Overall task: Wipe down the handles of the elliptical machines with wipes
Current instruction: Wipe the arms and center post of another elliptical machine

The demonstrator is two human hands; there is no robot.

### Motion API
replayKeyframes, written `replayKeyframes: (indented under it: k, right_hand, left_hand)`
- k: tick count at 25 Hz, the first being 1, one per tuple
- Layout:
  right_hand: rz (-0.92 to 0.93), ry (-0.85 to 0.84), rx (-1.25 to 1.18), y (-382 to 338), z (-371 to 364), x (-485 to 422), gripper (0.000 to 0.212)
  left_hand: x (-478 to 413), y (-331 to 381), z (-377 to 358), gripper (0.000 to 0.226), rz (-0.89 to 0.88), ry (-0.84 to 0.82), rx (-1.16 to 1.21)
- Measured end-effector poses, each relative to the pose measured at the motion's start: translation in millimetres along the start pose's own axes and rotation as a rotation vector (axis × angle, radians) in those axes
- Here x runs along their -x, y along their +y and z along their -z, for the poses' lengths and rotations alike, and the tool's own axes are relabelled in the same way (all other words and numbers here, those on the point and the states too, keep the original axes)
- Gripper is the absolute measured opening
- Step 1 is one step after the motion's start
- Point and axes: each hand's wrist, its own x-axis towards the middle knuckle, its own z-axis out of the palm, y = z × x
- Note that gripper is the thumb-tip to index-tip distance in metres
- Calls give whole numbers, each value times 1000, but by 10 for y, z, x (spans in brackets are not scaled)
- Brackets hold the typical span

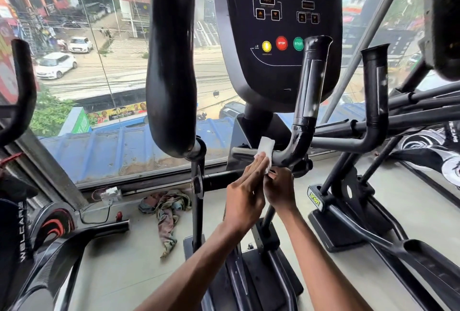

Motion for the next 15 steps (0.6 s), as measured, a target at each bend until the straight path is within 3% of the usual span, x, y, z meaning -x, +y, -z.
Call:
replayKeyframes:
  k: [3,8,10,12,14,15]
  right_hand:
    - [-13,1,3,41,-9,-5,28]
    - [3,-40,-62,-46,-18,12,18]
    - [62,4,-28,-21,-27,30,31]
    - [34,18,-41,-24,-34,44,25]
    - [-24,26,-176,-44,-8,101,3]
    - [-27,71,-257,-53,36,146,5]
  left_hand:
    - [23,122,-36,51,-123,-21,-22]
    - [-128,-178,49,66,141,22,-156]
    - [-117,-35,10,65,52,-39,-110]
    - [-94,-12,24,62,-17,-74,-102]
    - [-119,-192,78,55,134,-35,-124]
    - [-114,-272,112,50,234,-12,-123]
